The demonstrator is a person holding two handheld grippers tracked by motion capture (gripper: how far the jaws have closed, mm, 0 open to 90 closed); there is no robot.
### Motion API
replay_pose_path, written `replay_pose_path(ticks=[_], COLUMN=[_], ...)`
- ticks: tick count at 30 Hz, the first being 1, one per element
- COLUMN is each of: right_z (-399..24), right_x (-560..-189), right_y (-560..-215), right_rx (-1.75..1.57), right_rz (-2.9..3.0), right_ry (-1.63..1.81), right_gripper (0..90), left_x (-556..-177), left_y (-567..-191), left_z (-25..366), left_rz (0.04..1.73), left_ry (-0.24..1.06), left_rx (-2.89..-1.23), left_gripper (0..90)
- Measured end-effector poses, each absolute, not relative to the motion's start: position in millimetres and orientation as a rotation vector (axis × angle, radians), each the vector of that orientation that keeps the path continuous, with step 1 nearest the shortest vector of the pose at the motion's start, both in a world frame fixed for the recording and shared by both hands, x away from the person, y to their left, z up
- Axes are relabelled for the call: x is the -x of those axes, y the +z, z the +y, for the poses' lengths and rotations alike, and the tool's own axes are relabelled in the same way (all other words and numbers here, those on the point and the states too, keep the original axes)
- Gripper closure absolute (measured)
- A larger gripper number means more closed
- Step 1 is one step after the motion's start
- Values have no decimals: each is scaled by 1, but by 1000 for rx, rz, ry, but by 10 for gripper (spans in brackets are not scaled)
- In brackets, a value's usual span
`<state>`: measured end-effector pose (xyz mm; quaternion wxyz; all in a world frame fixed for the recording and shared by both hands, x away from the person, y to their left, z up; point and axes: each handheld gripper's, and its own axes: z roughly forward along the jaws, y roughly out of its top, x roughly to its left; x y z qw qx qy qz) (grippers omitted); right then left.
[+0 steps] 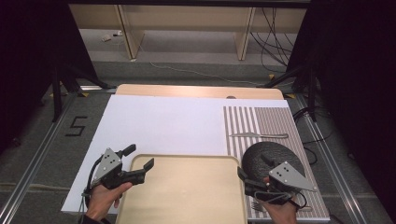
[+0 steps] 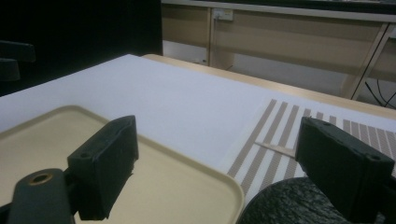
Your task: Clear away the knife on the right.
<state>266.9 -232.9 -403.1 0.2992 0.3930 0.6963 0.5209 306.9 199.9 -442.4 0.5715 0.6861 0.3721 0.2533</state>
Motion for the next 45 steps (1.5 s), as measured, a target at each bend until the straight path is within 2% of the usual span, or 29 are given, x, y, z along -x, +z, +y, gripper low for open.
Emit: replay_pose_path(ticks=[13,29,45], right_z=[-249,-275,-286], right_x=[-299,-367,-426], right_y=[-380,-362,-367], right_rx=[-1019,-1136,-1205], right_rz=[2003,2240,2376], right_ry=[1214,928,684], right_gripper=[155,177,171], left_x=[-308,-309,-311], left_y=[-446,-446,-447], left_z=[200,201,201], left_rz=[882,878,857], left_ry=[588,595,595], left_rx=[-1621,-1622,-1638], left_gripper=[161,161,161])
